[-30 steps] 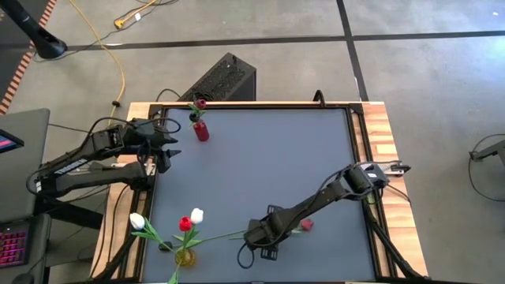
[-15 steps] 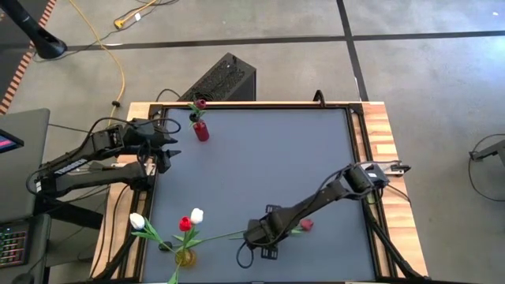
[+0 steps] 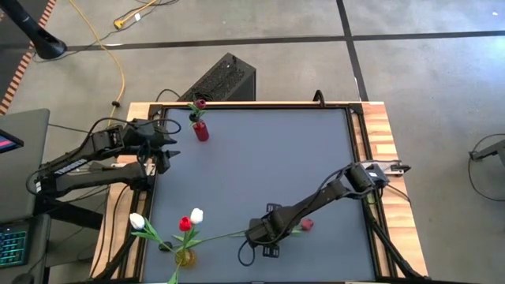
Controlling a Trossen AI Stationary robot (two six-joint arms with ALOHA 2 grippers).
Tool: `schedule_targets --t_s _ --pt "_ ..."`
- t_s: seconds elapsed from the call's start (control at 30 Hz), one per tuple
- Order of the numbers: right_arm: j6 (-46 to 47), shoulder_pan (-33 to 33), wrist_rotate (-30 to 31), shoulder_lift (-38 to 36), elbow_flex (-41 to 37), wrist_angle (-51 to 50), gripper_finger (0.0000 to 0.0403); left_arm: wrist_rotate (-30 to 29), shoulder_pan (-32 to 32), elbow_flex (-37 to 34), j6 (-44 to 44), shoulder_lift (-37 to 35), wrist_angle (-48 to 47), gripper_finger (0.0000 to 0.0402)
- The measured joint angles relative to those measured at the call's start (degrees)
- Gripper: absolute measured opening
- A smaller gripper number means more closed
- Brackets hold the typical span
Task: Sort flowers into vase by color
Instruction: Put the dark red tulip into the red vase
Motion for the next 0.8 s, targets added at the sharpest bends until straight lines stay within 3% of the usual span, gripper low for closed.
schedule_targets --t_s 0.13,0.27,0.4,0.6,0.8 --pt "-1.6 1.1 0.5 0.0 0.0 -0.4 0.0021 0.0 0.0 0.0 0.0 0.0 0.0 0.0187" --pt "-4.4 2.1 2.7 0.0 0.2 -1.3 0.0018 0.0 0.0 0.0 0.2 0.0 0.1 0.0187" --pt "-4.5 1.9 5.6 0.1 3.5 -10.1 0.0017 0.0 0.0 0.0 0.1 0.0 1.0 0.0187" --pt "-8.9 1.7 18.0 -0.2 12.0 -25.0 0.0016 2.5 0.0 0.5 -0.3 0.0 2.0 0.0187" --pt "-19.3 0.7 39.2 -0.2 19.2 -28.9 0.0016 4.9 0.0 3.2 -3.2 0.0 1.4 0.0187"
